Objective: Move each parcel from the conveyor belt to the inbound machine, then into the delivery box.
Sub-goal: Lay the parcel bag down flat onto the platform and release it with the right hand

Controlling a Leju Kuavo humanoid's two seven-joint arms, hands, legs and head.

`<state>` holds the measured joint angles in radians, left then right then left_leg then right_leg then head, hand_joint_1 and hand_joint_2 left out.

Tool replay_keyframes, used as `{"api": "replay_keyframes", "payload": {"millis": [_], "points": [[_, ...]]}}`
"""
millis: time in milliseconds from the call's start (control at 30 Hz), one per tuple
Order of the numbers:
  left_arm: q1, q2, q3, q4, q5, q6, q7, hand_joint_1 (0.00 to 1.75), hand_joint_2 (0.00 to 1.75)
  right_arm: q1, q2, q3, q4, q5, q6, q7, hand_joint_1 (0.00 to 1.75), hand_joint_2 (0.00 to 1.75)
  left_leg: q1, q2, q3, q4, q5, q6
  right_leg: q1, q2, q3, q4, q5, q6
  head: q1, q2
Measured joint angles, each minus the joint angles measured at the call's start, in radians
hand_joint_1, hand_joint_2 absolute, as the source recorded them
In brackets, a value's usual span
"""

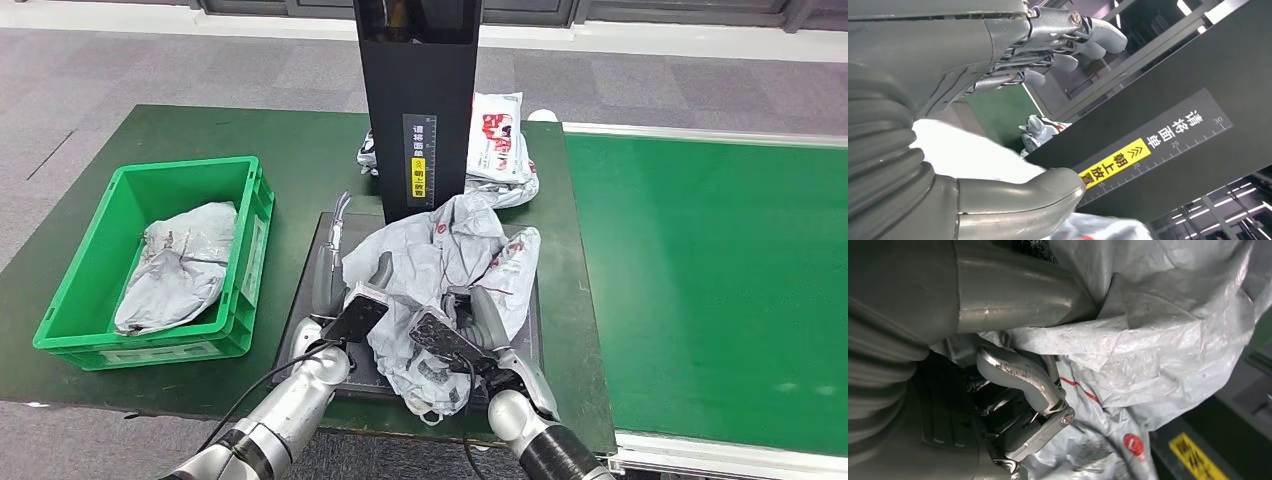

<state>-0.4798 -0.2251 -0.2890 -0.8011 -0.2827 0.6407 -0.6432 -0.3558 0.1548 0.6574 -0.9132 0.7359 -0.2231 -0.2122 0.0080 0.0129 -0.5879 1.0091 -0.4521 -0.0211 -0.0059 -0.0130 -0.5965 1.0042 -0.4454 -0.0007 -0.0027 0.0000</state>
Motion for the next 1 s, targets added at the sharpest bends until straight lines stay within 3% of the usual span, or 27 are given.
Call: {"api": "replay_keyframes", "payload": {"millis": [133,267,400,533,633,833,933,1000], "points": [[-0.001,0.000,-0.007,0.000,0.001,0.001,0.000,0.00,1.75,-0.003,0.002,0.009,0.022,0.000,0.003,0.000,1.75,1.75,0.000,0.000,0.000,0.000,0.000,0.000,0.000,0.000,0.000,0.000,0.000,0.000,0.000,0.000],[-0.003,0.000,-0.008,0.000,0.007,0.015,-0.008,0.00,1.75,-0.010,0.003,0.020,0.037,0.003,0.002,0.002,0.00,1.75,0.000,0.000,0.000,0.000,0.000,0.000,0.000,0.000,0.000,0.000,0.000,0.000,0.000,0.000],[-0.003,0.001,-0.008,-0.003,0.015,0.046,-0.022,0.00,1.75,-0.010,0.002,0.020,0.040,-0.015,-0.052,0.004,0.00,1.75,0.000,0.000,0.000,0.000,0.000,0.000,0.000,0.000,0.000,0.000,0.000,0.000,0.000,0.000],[-0.003,0.003,-0.008,-0.010,0.016,0.052,-0.025,0.00,1.75,-0.009,0.001,0.020,0.037,-0.044,-0.077,-0.002,0.00,0.00,0.000,0.000,0.000,0.000,0.000,0.000,0.000,0.000,-0.001,0.000,0.000,0.000,0.000,0.000],[-0.003,0.004,-0.008,-0.013,0.009,0.052,-0.029,0.00,1.75,-0.004,0.000,0.017,0.028,-0.065,-0.118,-0.024,0.00,0.00,0.000,0.000,0.000,0.000,0.000,0.000,0.000,0.000,-0.001,0.000,0.000,0.000,0.000,0.000],[-0.003,0.003,-0.008,-0.007,-0.005,0.050,-0.028,0.00,1.75,0.031,-0.005,-0.047,-0.037,-0.161,-0.322,-0.111,0.00,0.00,0.000,0.000,0.000,0.000,0.000,0.000,0.000,0.000,-0.001,0.000,0.000,0.000,0.000,0.000],[-0.006,0.000,-0.010,0.006,-0.009,0.036,-0.014,0.00,1.75,0.042,-0.009,-0.083,-0.061,-0.220,-0.346,-0.144,0.00,0.00,0.000,0.001,0.000,0.000,0.000,0.000,-0.001,0.000,-0.001,0.000,0.000,0.000,0.000,0.000],[-0.008,-0.003,-0.012,0.015,-0.011,0.029,-0.007,0.00,0.87,0.045,-0.012,-0.096,-0.069,-0.248,-0.337,-0.155,0.00,0.00,-0.001,0.001,0.000,0.000,0.000,0.000,-0.001,0.001,-0.001,0.000,0.000,0.000,0.000,0.000]]}}
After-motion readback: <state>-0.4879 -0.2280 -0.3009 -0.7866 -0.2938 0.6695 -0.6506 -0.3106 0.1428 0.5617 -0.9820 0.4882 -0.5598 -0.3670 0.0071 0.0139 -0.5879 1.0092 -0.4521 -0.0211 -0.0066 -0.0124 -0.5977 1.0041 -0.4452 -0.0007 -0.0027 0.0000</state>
